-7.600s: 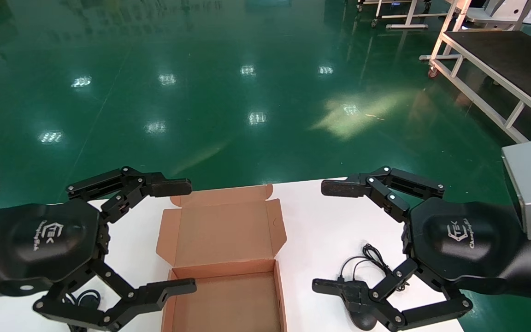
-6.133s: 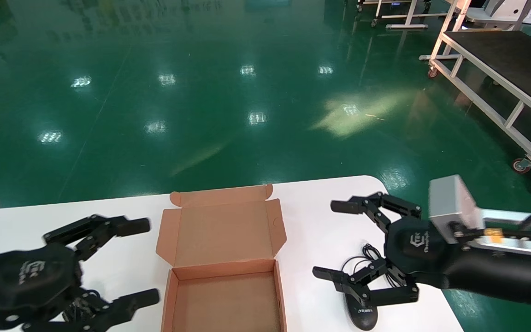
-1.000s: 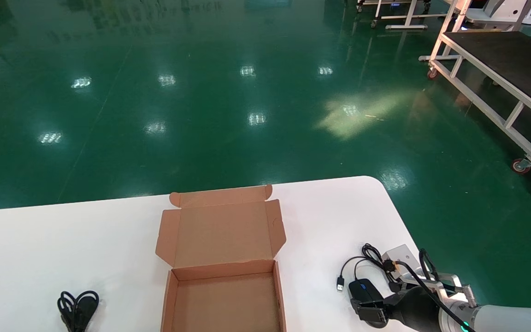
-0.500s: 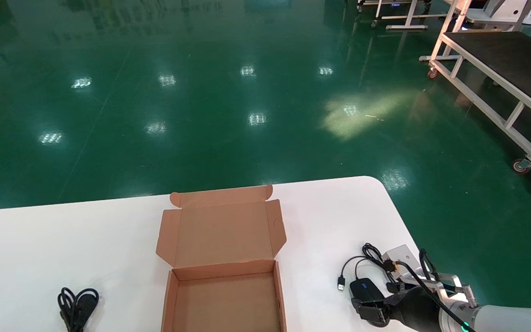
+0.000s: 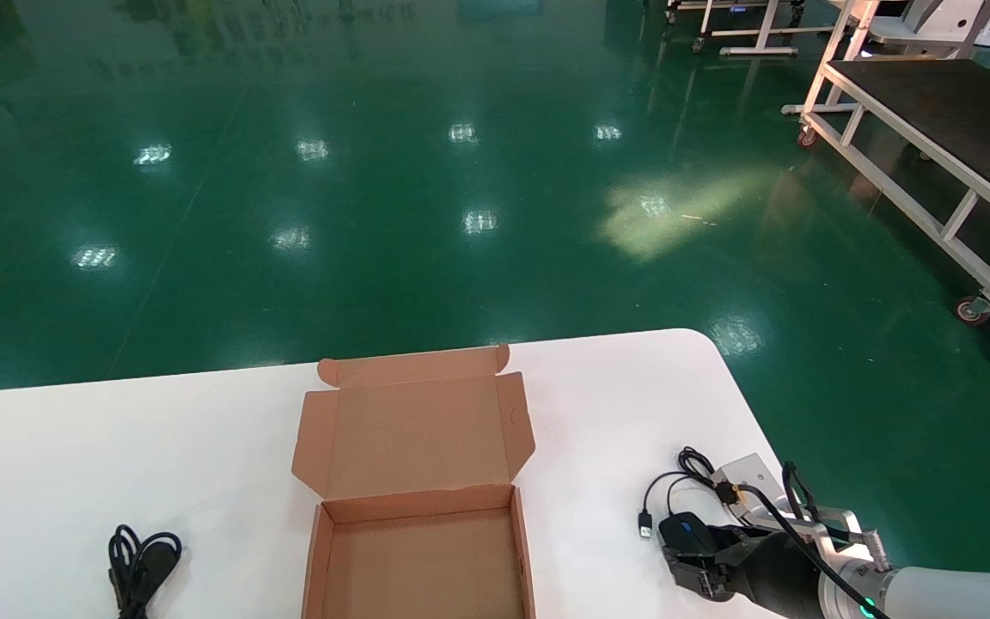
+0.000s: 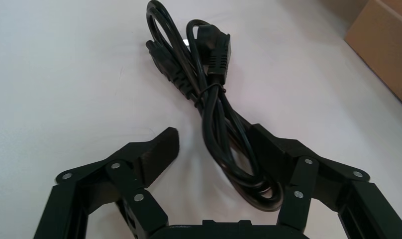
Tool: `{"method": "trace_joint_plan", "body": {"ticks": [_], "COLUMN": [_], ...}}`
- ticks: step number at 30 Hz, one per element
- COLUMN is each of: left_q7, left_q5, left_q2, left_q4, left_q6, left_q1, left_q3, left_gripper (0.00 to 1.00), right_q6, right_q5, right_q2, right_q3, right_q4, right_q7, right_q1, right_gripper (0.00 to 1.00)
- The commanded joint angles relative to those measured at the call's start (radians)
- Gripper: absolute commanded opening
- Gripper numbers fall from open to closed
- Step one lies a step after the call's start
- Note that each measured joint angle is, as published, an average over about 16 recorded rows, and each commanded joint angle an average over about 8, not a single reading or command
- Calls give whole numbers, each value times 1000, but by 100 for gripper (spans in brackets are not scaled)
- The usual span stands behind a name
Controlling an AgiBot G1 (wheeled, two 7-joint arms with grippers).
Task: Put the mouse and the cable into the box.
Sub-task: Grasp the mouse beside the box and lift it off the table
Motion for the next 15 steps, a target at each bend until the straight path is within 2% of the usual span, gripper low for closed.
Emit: {"method": "trace_joint_plan", "body": {"ticks": [1,15], "left_q7": [0,0], "left_q5": [0,0], "left_q2": [0,-1], "left_q4": [0,0], "left_q6": [0,0], "left_q1": [0,0], "left_q3": [0,-1], "left_gripper": [0,0], "right_q6": [1,0], "right_q5": [0,-1], "right_q2": [0,3], "right_q3": [0,2], "right_q4": [0,-3], "right_q7": [0,2], "right_q1": [0,2], "right_gripper": [0,0]}}
